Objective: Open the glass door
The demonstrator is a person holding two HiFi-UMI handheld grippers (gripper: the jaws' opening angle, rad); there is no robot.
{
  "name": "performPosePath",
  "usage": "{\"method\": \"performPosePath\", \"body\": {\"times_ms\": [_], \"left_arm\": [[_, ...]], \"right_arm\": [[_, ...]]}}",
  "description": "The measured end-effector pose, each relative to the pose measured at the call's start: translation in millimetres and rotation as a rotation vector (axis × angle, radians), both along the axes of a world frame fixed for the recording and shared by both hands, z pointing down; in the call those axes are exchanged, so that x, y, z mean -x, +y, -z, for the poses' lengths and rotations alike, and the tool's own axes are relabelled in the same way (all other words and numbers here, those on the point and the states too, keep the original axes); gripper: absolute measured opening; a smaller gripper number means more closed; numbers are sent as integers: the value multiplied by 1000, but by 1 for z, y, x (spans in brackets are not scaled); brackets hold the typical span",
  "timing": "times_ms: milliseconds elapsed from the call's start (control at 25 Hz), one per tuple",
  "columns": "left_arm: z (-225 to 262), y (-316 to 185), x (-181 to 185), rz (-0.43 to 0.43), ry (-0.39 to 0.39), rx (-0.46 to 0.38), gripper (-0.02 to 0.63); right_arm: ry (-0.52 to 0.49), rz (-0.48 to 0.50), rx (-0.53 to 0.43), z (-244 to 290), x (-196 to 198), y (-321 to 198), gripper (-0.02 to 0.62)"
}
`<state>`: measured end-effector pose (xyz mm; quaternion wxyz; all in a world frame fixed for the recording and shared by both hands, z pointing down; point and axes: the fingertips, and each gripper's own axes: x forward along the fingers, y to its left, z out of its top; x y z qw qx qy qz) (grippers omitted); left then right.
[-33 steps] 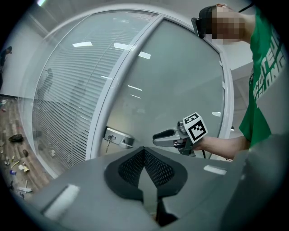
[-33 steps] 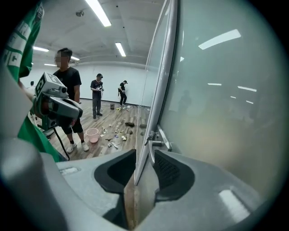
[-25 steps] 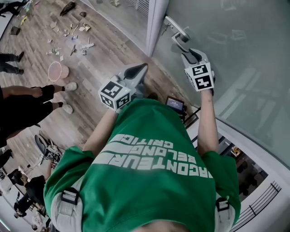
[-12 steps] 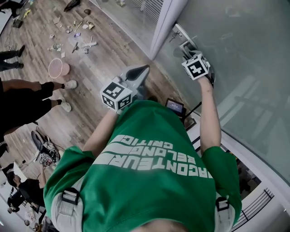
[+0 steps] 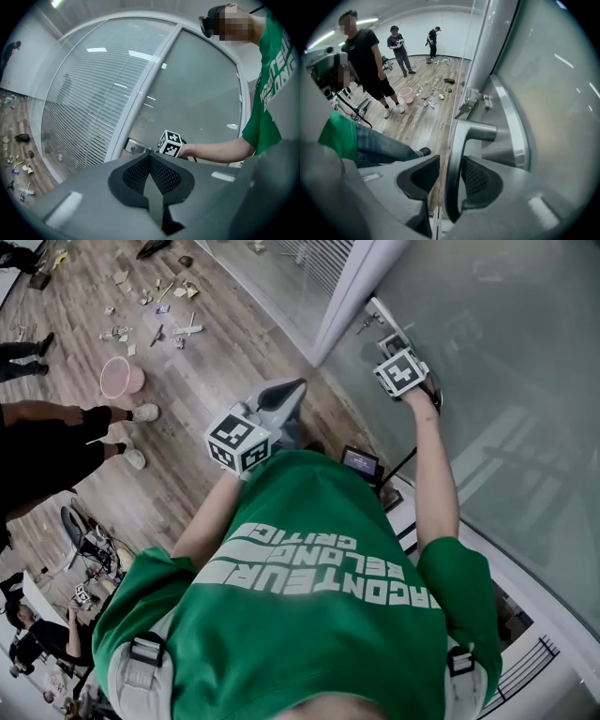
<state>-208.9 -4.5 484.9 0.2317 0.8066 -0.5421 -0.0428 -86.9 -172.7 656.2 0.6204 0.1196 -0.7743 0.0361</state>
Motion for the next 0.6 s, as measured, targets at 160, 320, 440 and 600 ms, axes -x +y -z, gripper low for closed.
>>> {"method": "performPosePath", "body": {"times_ms": [160, 320, 440, 600], "left_arm": [[3, 2, 4, 9, 2, 2, 11], [-1, 3, 5, 10, 0, 4, 11], [-2, 4, 6, 12, 3, 8, 11], [3, 4, 8, 8, 9, 9, 11]], "right_arm": [[-5, 20, 30, -4, 9, 2, 132], [-3, 40, 102, -18, 13, 11, 123], [61, 28, 69, -22, 0, 0, 7], [57, 20, 107, -22, 4, 1, -6]]}}
